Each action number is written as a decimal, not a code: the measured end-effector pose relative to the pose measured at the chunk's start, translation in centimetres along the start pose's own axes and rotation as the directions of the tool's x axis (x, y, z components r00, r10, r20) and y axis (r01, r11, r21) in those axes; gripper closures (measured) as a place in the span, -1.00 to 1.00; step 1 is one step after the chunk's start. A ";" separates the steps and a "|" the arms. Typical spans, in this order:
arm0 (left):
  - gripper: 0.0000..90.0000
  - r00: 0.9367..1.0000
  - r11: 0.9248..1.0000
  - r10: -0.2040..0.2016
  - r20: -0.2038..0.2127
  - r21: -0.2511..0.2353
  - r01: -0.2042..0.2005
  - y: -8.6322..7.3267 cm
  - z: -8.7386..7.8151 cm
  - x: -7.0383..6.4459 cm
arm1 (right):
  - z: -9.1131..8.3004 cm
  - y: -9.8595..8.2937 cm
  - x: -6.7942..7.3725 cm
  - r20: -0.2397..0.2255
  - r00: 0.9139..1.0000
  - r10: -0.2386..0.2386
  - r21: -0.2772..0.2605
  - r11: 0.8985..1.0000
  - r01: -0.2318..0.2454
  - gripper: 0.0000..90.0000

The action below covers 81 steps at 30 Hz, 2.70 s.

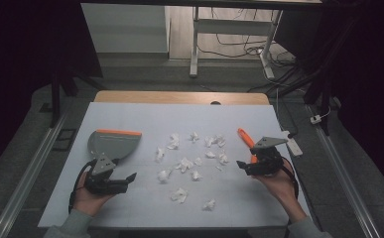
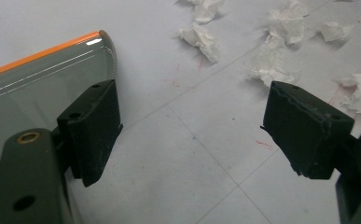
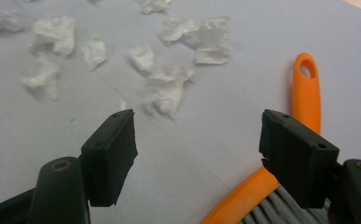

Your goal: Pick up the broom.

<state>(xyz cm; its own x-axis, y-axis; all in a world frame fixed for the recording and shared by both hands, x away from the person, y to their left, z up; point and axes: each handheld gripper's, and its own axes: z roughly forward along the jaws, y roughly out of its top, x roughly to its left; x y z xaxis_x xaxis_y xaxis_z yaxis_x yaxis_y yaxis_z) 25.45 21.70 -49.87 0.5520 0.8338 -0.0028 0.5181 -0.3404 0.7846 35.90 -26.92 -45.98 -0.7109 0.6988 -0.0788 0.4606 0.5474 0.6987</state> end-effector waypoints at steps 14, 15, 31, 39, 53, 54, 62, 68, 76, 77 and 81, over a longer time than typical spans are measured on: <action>-0.56 1.000 1.000 0.005 -0.014 0.004 -0.005 -0.1 0.0 0.1 | 1.6 2.9 -2.9 0.046 0.997 0.069 0.099 0.992 -0.073 -0.41; -0.56 1.000 1.000 0.005 -0.014 0.003 -0.005 -0.1 0.0 0.1 | 1.8 3.1 -3.2 0.054 0.996 0.074 0.110 0.991 -0.079 -0.41; -0.56 1.000 1.000 0.006 -0.015 0.006 -0.006 -0.4 -0.1 0.1 | 6.5 3.9 -7.9 0.146 0.977 0.156 0.366 0.909 -0.200 -0.33; -0.56 1.000 1.000 0.012 -0.013 0.012 -0.011 -0.4 0.1 0.1 | 7.4 3.0 -8.6 0.172 0.971 0.165 0.439 0.870 -0.226 -0.02; -0.55 1.000 1.000 0.015 -0.011 0.013 -0.015 -0.5 0.0 -0.1 | 7.5 2.7 -9.1 0.169 0.962 0.213 0.447 0.854 -0.267 0.56; -0.55 1.000 1.000 0.015 -0.011 0.011 -0.015 -0.5 -0.1 -0.1 | 7.5 2.7 -9.1 0.168 0.963 0.212 0.448 0.854 -0.267 0.57; -0.54 1.000 1.000 0.013 -0.010 0.006 -0.013 -0.6 -0.2 0.0 | 6.8 2.9 -8.9 0.159 0.971 0.181 0.433 0.871 -0.233 0.58; -0.53 1.000 1.000 0.011 -0.012 -0.004 -0.011 -0.7 -0.4 0.1 | 4.5 3.4 -8.9 0.141 0.969 0.205 0.358 0.902 -0.243 0.58; -0.51 1.000 1.000 0.024 -0.009 -0.007 -0.024 -0.6 -0.5 -0.2 | 1.7 4.9 -7.7 0.081 0.978 0.195 0.262 0.942 -0.209 0.58; -0.51 1.000 1.000 0.024 -0.010 -0.010 -0.024 -0.6 -0.6 -0.2 | 1.7 4.9 -7.7 0.081 0.978 0.195 0.262 0.942 -0.209 0.58; -0.51 1.000 1.000 0.024 -0.011 -0.014 -0.024 -0.6 -0.6 -0.2 | 0.9 5.5 -6.9 0.052 0.982 0.183 0.234 0.954 -0.190 0.58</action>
<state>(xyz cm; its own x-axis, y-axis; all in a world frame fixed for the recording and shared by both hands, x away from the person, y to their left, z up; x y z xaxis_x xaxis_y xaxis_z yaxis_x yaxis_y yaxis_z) 24.65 21.94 -49.95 0.5571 0.8302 0.0229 0.4954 -0.3543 0.7931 43.83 -28.31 -42.25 -0.5864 0.8099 0.0137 0.6984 0.4969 0.5151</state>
